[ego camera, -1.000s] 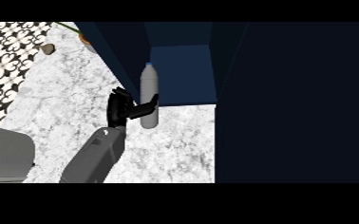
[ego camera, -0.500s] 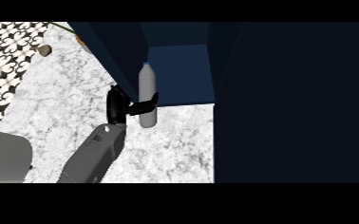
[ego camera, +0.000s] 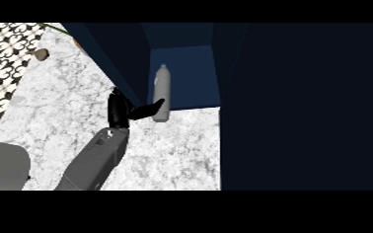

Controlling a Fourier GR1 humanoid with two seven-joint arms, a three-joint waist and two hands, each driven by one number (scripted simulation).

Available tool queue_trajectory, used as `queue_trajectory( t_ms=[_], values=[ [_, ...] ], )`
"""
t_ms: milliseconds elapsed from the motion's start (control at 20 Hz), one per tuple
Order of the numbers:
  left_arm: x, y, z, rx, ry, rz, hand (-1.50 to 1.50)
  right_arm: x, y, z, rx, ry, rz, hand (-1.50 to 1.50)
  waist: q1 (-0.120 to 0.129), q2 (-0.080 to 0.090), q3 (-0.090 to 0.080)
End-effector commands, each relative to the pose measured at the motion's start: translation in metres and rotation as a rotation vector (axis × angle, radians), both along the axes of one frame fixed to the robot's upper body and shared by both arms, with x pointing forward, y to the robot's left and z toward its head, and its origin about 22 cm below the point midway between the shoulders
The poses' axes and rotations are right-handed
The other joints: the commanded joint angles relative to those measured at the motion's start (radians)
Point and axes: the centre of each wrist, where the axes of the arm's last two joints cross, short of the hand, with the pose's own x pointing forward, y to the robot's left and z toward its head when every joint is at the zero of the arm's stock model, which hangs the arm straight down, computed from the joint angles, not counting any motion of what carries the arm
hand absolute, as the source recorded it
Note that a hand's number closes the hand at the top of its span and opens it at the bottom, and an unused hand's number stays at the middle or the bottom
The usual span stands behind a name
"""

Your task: Pick up the bottled water, place it into the cabinet and close the cabinet

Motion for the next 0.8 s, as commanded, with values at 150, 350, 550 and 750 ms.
queue_trajectory(
  t_ms=[150, 350, 550, 750],
  values=[
    [0.067, -0.050, 0.085, -0.021, -0.150, -0.046, -1.50, 0.000, -0.001, 0.003, 0.033, -0.014, 0.037, -1.50, -0.058, 0.021, -0.014],
    [0.065, -0.057, 0.089, -0.036, -0.175, -0.158, -1.50, 0.002, 0.000, 0.002, 0.050, -0.015, 0.055, -1.50, -0.059, 0.021, -0.015],
    [0.065, -0.067, 0.104, -0.159, -0.253, -0.240, -1.50, 0.003, 0.000, 0.001, 0.015, 0.006, 0.062, -1.50, -0.046, 0.018, -0.018],
    [0.062, -0.069, 0.106, -0.213, -0.293, -0.292, -1.50, 0.002, 0.002, 0.005, 0.027, -0.003, 0.075, -1.50, -0.043, 0.008, -0.019]
  ],
)
